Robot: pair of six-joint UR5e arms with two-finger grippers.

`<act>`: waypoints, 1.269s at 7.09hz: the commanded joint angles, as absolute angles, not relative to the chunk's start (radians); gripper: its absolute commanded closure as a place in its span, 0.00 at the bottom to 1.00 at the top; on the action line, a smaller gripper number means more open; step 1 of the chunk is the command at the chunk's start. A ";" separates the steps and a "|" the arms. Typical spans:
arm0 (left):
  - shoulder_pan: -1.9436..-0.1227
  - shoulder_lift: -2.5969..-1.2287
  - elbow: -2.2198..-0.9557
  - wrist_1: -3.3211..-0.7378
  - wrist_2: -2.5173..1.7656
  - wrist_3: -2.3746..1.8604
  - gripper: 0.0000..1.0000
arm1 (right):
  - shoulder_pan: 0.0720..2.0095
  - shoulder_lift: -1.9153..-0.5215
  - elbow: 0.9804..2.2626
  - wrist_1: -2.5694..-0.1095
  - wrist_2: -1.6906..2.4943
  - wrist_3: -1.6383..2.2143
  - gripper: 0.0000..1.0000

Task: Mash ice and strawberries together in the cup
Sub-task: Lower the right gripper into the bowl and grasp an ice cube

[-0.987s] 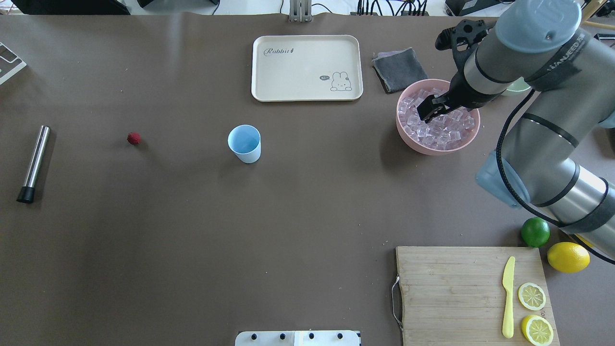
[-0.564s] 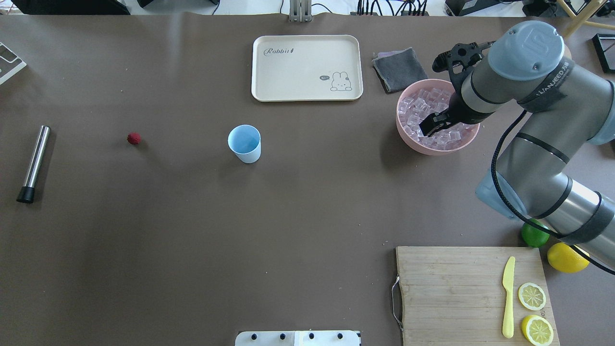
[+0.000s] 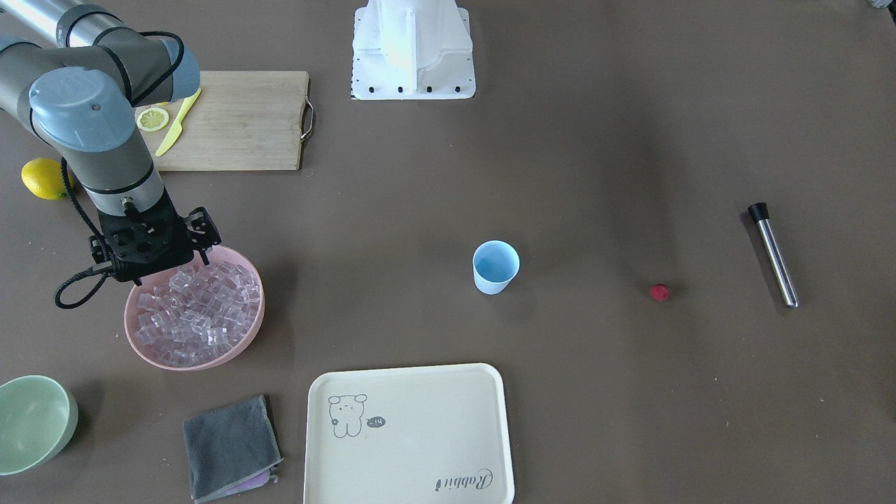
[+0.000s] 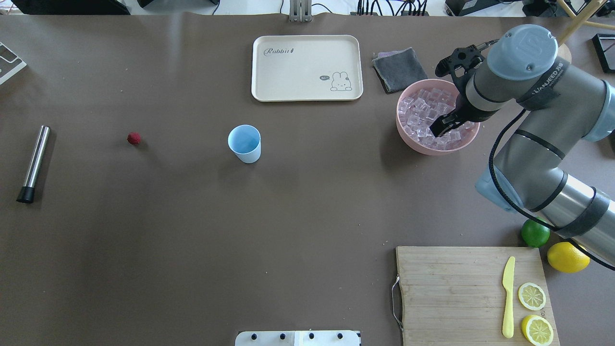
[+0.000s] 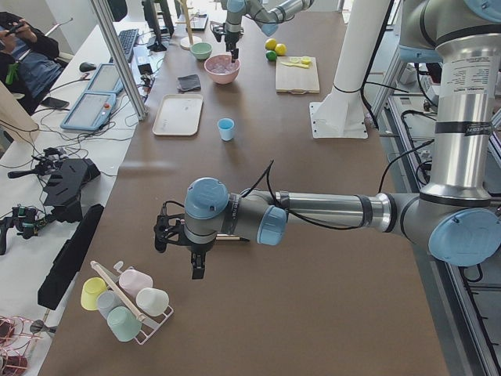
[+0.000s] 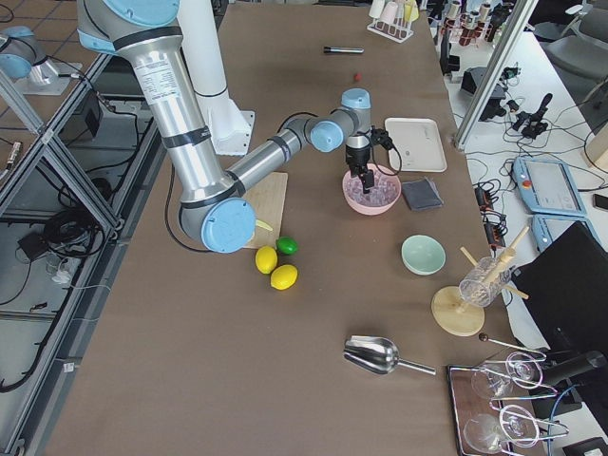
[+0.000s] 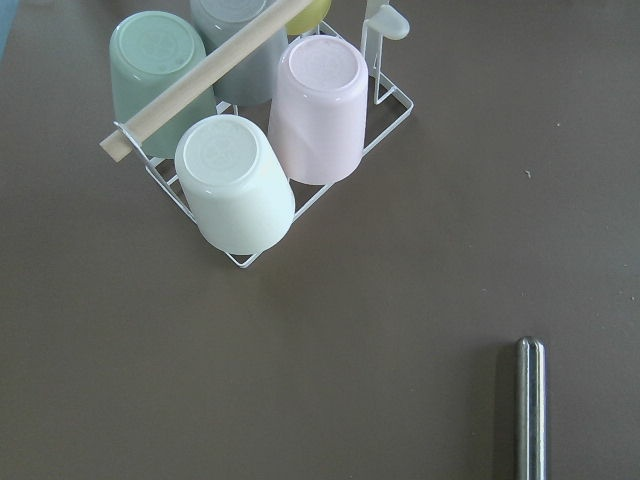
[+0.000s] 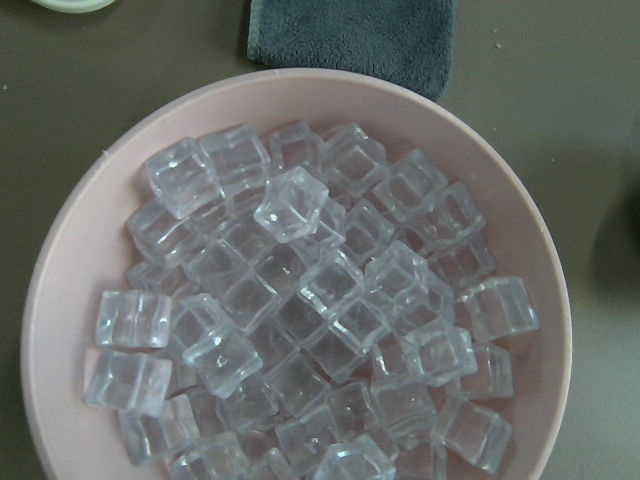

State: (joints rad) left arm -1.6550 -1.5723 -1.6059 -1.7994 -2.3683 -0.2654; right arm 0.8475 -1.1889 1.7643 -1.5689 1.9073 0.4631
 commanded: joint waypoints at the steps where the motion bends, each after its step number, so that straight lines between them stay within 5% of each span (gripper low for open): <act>1: -1.655 -1.571 -1.608 -1.801 -2.368 -0.265 0.02 | 0.847 -1.186 1.741 -1.566 1.905 0.468 0.04; 3: -1.657 -1.571 -1.608 -1.799 -2.368 -0.265 0.02 | 0.850 -1.184 1.684 -1.474 1.914 0.486 0.14; 4: -1.657 -1.571 -1.608 -1.801 -2.368 -0.265 0.02 | 0.847 -1.184 1.687 -1.470 1.914 0.553 0.27; 5: -1.657 -1.571 -1.608 -1.801 -2.368 -0.265 0.02 | 0.845 -1.178 1.695 -1.470 1.917 0.572 0.53; 6: -1.657 -1.571 -1.608 -1.799 -2.368 -0.265 0.02 | 0.835 -1.183 1.692 -1.470 1.913 0.562 0.60; 9: -1.657 -1.565 -1.614 -1.801 -2.368 -0.265 0.02 | 0.827 -1.195 1.683 -1.474 1.893 0.560 0.58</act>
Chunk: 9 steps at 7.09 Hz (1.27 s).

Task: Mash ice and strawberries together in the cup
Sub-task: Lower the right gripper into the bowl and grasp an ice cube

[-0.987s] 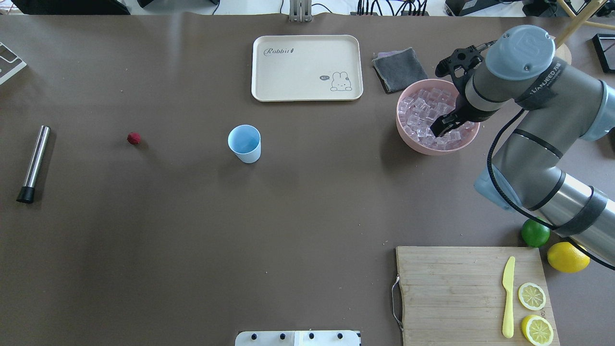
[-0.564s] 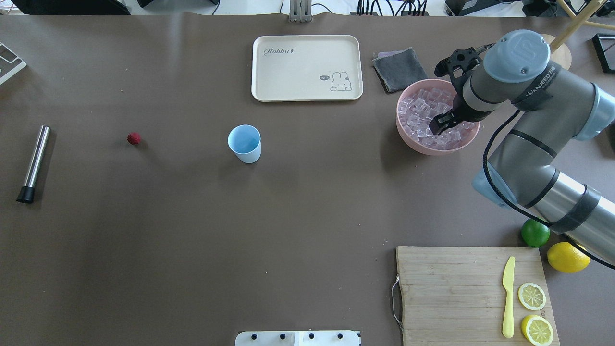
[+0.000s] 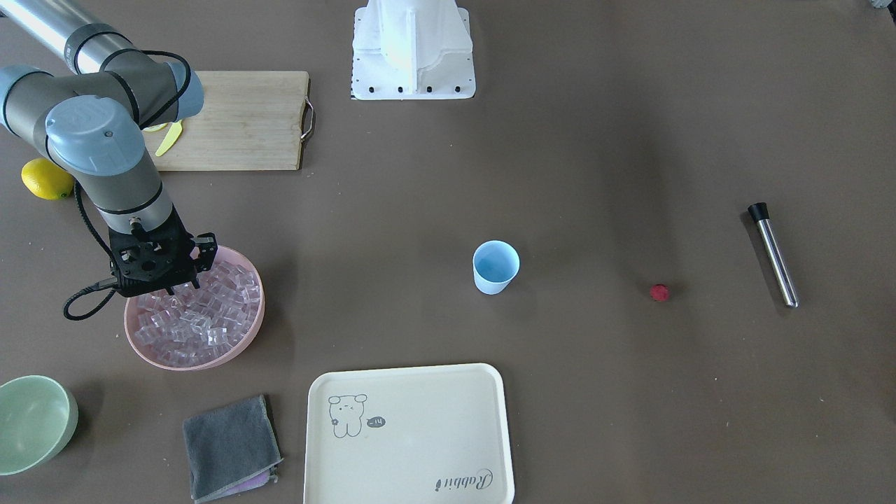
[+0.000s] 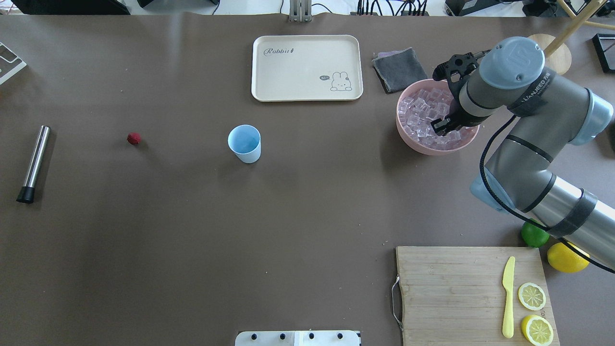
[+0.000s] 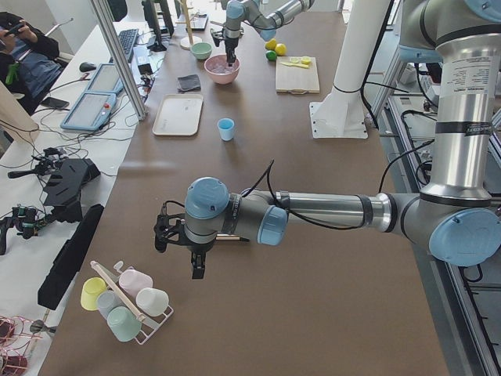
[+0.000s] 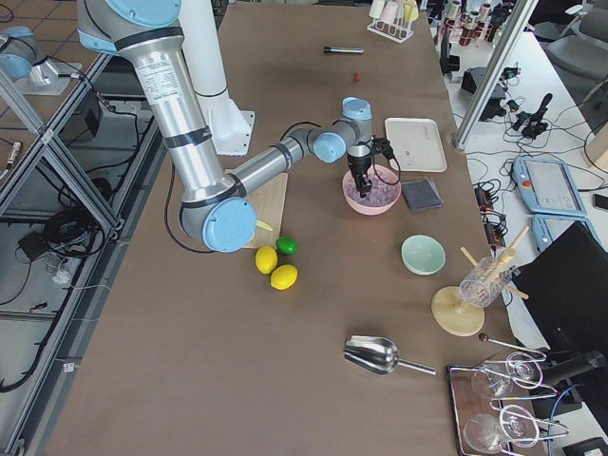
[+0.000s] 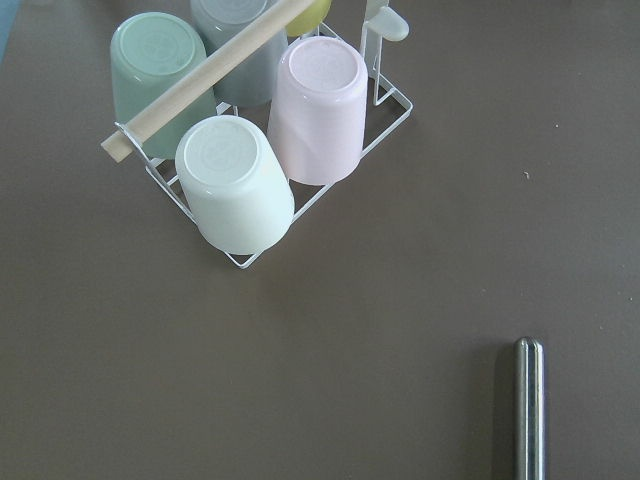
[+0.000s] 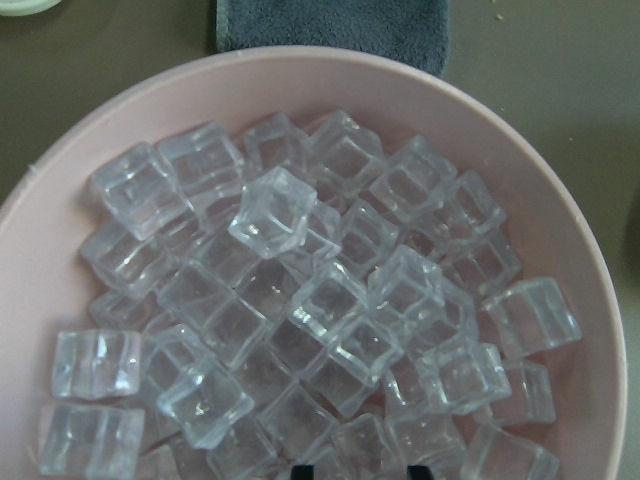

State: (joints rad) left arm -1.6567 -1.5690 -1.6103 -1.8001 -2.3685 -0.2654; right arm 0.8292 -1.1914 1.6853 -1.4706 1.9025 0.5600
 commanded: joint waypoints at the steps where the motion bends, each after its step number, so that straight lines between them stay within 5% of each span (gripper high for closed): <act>1: -1.658 -1.565 -1.615 -1.801 -2.368 -0.265 0.02 | 0.828 -1.200 1.689 -1.482 1.887 0.555 0.57; 5: -1.660 -1.566 -1.617 -1.801 -2.368 -0.265 0.02 | 0.822 -1.210 1.681 -1.482 1.873 0.549 0.64; 7: -1.660 -1.568 -1.617 -1.801 -2.368 -0.265 0.02 | 0.821 -1.206 1.687 -1.483 1.876 0.548 0.98; 9: -1.660 -1.565 -1.617 -1.801 -2.368 -0.265 0.02 | 0.833 -1.174 1.729 -1.524 1.884 0.552 1.00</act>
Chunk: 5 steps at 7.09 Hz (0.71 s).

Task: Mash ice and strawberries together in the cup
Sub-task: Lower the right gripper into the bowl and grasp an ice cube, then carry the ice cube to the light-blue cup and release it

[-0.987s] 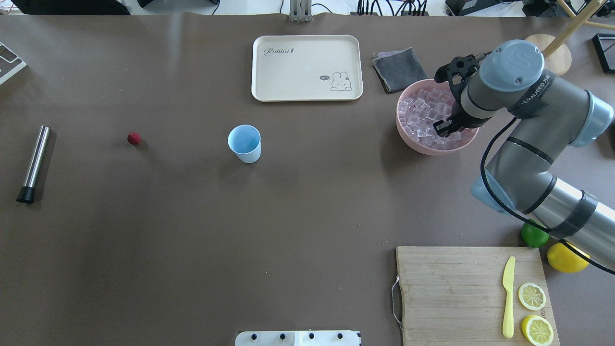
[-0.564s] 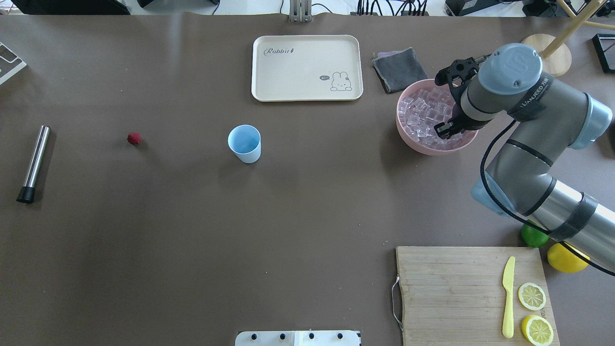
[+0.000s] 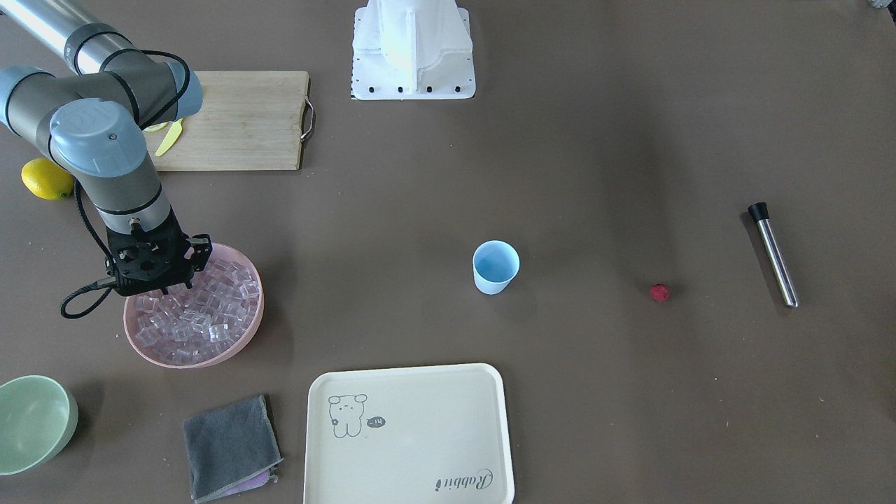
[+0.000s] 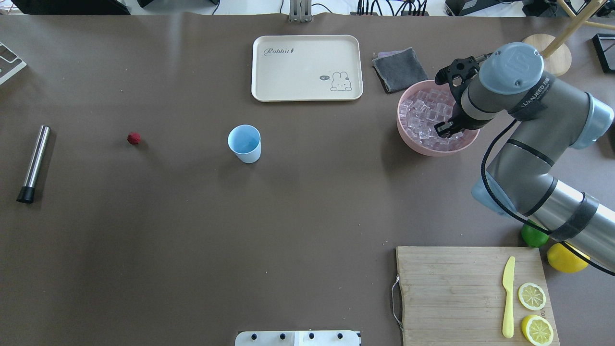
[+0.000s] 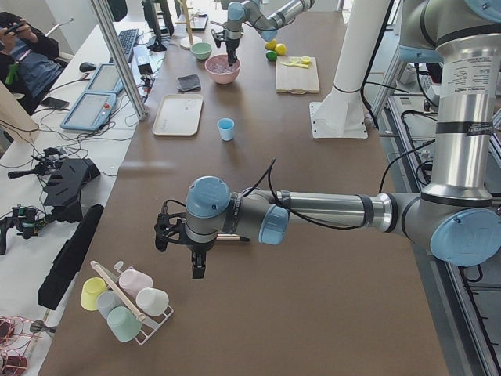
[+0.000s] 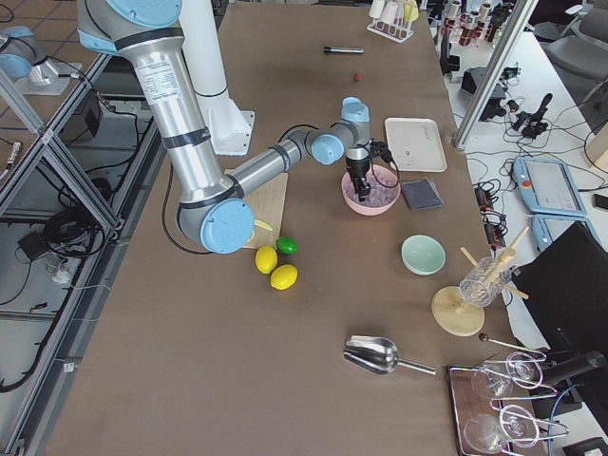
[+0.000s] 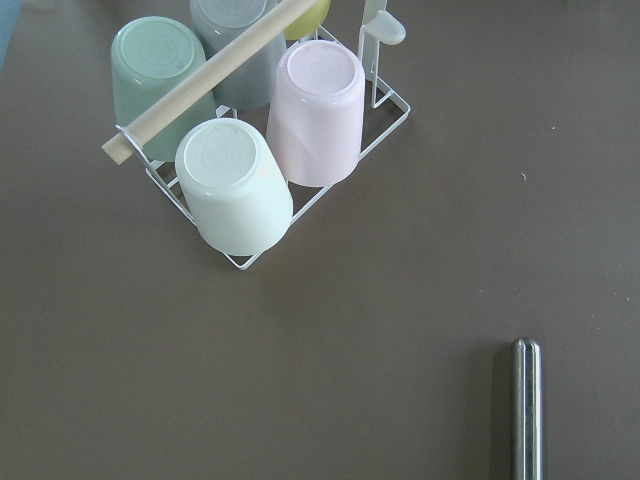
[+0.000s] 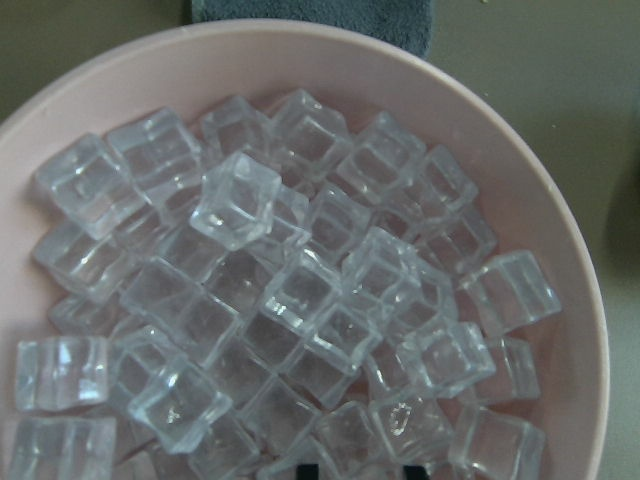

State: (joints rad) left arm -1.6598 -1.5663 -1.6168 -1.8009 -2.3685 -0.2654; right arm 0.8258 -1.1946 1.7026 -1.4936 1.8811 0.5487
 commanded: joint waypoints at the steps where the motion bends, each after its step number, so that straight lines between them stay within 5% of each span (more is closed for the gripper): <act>1: -1.661 -1.565 -1.615 -1.801 -2.368 -0.265 0.02 | 0.839 -1.113 1.744 -1.602 1.882 0.560 1.00; 5: -1.660 -1.566 -1.617 -1.801 -2.368 -0.265 0.02 | 0.709 -0.805 1.647 -1.681 1.815 0.850 1.00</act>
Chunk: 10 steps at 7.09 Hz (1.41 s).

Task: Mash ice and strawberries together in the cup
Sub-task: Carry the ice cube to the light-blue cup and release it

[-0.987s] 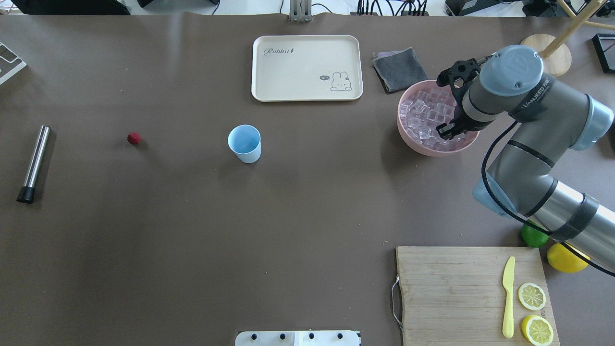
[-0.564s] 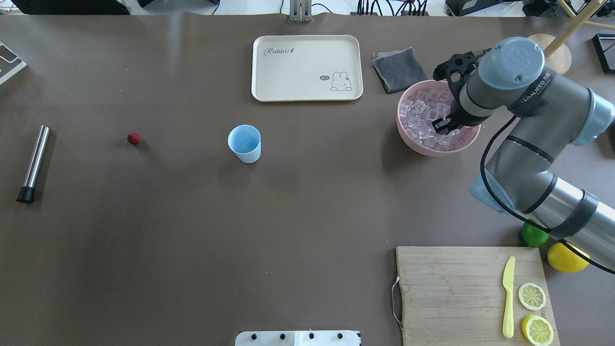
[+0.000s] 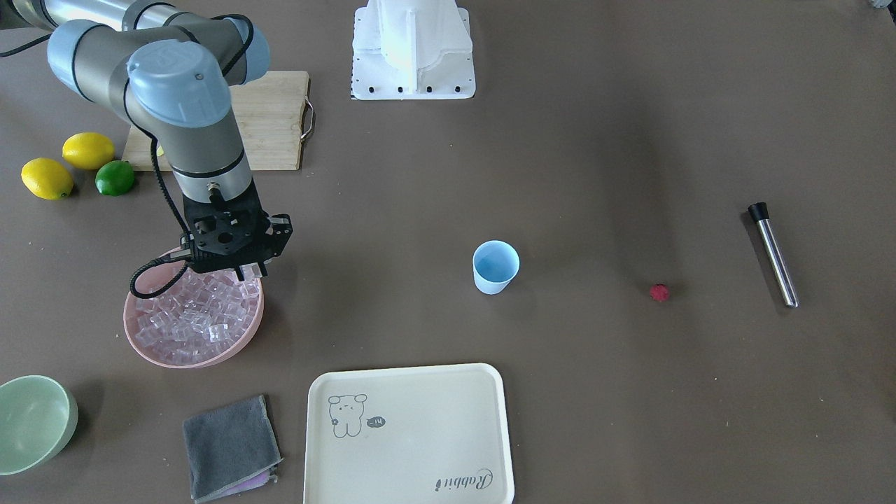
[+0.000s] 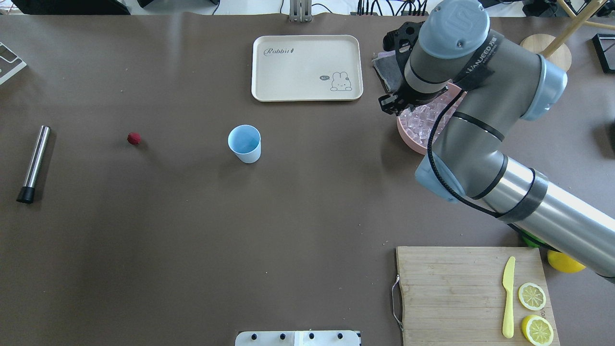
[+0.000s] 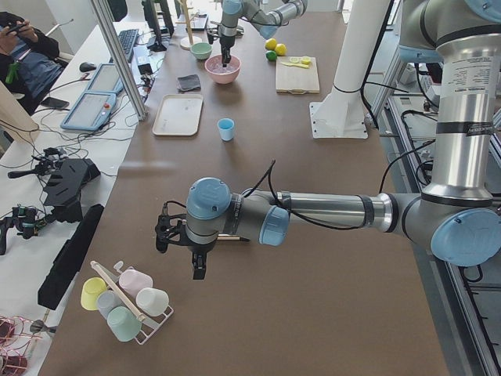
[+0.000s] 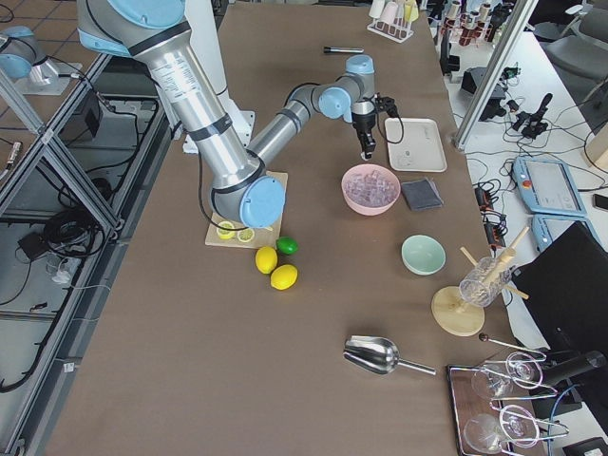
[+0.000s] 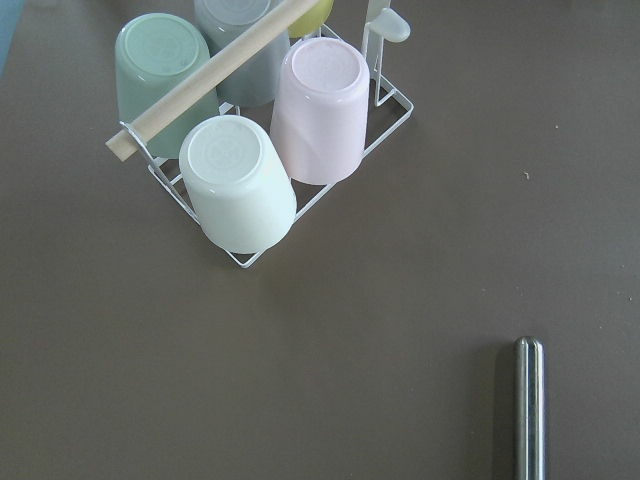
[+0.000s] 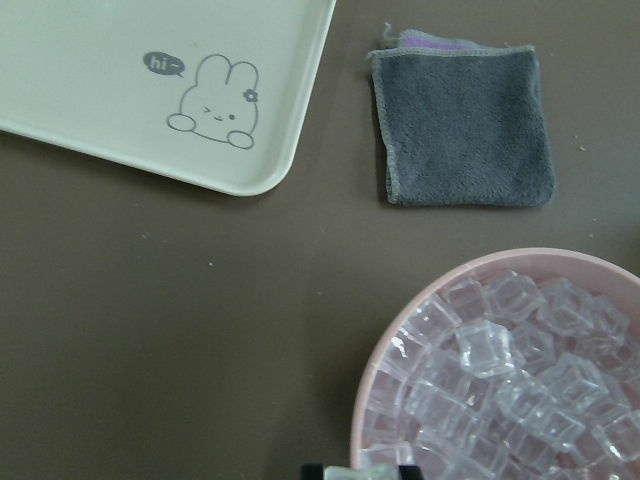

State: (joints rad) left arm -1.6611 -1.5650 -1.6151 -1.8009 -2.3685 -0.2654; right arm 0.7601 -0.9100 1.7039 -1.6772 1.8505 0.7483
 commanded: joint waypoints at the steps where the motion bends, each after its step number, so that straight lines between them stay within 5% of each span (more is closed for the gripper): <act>1: -1.660 -1.566 -1.618 -1.801 -2.368 -0.265 0.02 | 0.660 -0.660 1.531 -1.674 1.787 0.956 1.00; 2: -1.660 -1.566 -1.627 -1.798 -2.370 -0.265 0.02 | 0.614 -0.520 1.397 -1.671 1.746 1.024 1.00; 4: -1.661 -1.565 -1.629 -1.798 -2.370 -0.265 0.02 | 0.548 -0.469 1.281 -1.503 1.650 1.084 1.00; 9: -1.661 -1.557 -1.621 -1.799 -2.370 -0.265 0.02 | 0.479 -0.474 1.233 -1.344 1.552 1.164 1.00; 10: -1.661 -1.557 -1.623 -1.799 -2.370 -0.265 0.02 | 0.469 -0.474 1.235 -1.344 1.539 1.167 0.90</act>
State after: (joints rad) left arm -1.6613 -1.5571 -1.6231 -1.7993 -2.3700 -0.2654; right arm 0.4813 -0.4746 1.2348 -1.3480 1.5509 1.1622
